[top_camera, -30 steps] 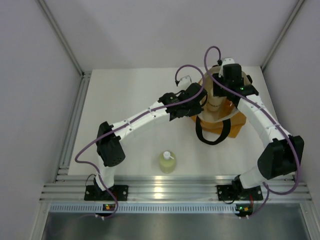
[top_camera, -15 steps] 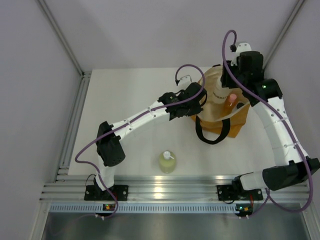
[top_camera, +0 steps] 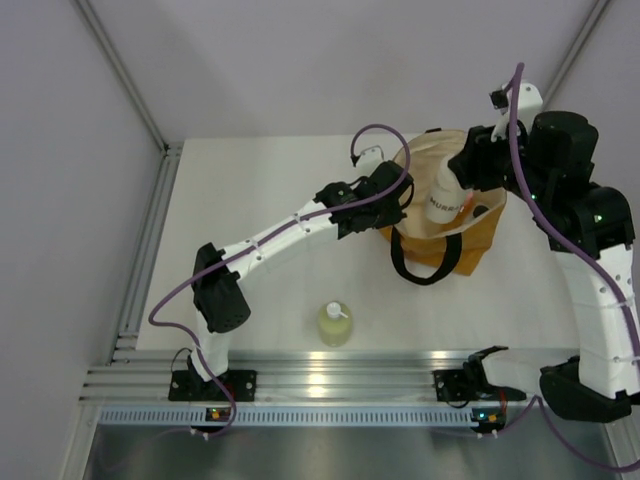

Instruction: Take the personal care products out of the canvas bag

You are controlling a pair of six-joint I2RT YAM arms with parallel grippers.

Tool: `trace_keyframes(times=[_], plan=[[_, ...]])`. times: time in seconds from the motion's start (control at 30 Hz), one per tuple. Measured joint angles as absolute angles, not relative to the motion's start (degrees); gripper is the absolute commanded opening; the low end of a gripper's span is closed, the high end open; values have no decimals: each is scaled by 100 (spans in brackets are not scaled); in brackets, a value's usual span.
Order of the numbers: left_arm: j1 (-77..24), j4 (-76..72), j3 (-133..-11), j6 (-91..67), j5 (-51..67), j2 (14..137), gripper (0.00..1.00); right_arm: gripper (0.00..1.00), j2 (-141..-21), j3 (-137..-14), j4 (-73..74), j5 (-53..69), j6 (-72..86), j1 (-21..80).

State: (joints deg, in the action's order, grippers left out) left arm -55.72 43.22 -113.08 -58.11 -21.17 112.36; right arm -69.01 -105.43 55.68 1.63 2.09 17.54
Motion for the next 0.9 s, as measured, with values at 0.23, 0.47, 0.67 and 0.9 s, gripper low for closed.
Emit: trace_keyframes(times=[0.23,0.47,0.67,0.9], plan=[[-5564,4320,-11319,-5706,-2156,11236,0,0,-6440,-10407,5769,950,-73,2274],[-5564,4324,-11336,-5684,-2196,11236,0,0,-5892,-9734,5813,1793,-287,2567],[-5561,4324,-11472,-5677,-2200,11297,0,0,-5446,-8654,5701,2285,-329,2838],[-5561,4329,-11520,-5636,-2200,11314,0,0,-4842,-7011,5098,2344,-331,3197]])
